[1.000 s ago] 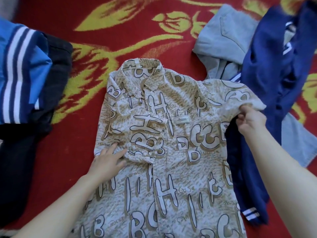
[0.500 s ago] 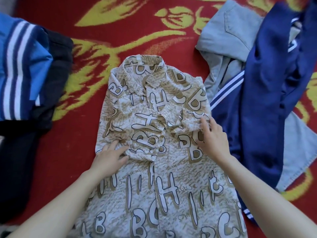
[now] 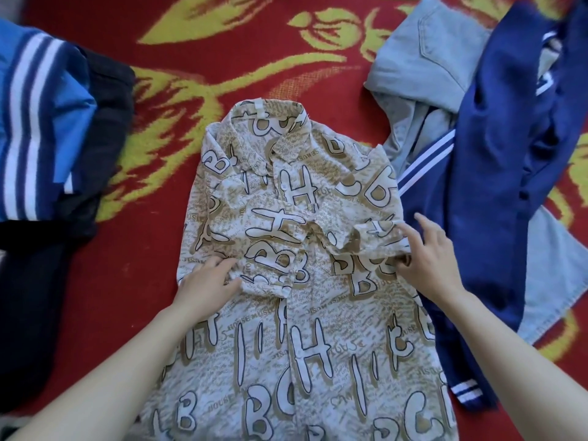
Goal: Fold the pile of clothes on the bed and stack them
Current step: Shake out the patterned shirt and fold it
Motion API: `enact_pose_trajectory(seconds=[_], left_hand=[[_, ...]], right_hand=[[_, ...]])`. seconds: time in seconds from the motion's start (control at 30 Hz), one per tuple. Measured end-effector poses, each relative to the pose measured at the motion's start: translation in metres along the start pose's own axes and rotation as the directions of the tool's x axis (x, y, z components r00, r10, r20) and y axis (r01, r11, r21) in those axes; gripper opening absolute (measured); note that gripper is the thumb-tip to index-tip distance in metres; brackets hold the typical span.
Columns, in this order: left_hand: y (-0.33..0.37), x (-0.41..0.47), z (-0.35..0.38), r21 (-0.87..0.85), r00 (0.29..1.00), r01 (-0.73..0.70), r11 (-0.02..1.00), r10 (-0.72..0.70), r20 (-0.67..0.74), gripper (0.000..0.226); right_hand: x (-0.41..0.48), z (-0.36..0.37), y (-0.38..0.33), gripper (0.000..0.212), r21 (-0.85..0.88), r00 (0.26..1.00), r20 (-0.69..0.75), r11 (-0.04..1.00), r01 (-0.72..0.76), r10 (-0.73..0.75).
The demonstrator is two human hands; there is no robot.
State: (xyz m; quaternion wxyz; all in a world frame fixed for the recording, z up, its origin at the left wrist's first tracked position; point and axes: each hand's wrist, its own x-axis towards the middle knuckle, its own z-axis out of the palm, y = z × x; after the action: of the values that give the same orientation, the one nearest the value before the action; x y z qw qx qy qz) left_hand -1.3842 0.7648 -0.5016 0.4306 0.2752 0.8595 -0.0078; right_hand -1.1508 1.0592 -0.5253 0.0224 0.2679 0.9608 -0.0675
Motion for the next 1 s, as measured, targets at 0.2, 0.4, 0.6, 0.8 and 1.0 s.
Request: enact_pose_trajectory(seconds=[0.2,0.4,0.6,0.8,1.0], left_hand=[[-0.002,0.004,0.005,0.027,1.000,-0.002,1.000,0.003,-0.011,0.054],[0.011,-0.005,-0.005,0.089,0.963,-0.032,0.996,0.054,-0.263,0.040],[0.082,-0.002,-0.021,-0.064,0.814,-0.395,0.917,0.317,-0.487,0.029],[0.148,0.047,-0.027,-0.310,0.962,-0.250,0.917,0.200,-0.185,0.047],[0.162,0.084,-0.038,-0.454,0.996,0.025,0.890,0.017,0.088,0.054]], right_hand=[[0.019,-0.003,-0.018,0.055,-0.018,0.970,-0.177,0.986,0.166,-0.167],[-0.003,-0.002,-0.011,0.031,0.056,0.926,-0.360,0.989,0.139,-0.110],[-0.020,-0.002,-0.019,0.053,0.480,0.890,0.087,0.764,-0.432,0.448],[-0.013,0.002,-0.018,0.008,0.358,0.911,-0.027,0.855,-0.375,0.411],[-0.010,-0.010,-0.013,0.026,0.383,0.956,-0.215,0.918,-0.104,0.199]])
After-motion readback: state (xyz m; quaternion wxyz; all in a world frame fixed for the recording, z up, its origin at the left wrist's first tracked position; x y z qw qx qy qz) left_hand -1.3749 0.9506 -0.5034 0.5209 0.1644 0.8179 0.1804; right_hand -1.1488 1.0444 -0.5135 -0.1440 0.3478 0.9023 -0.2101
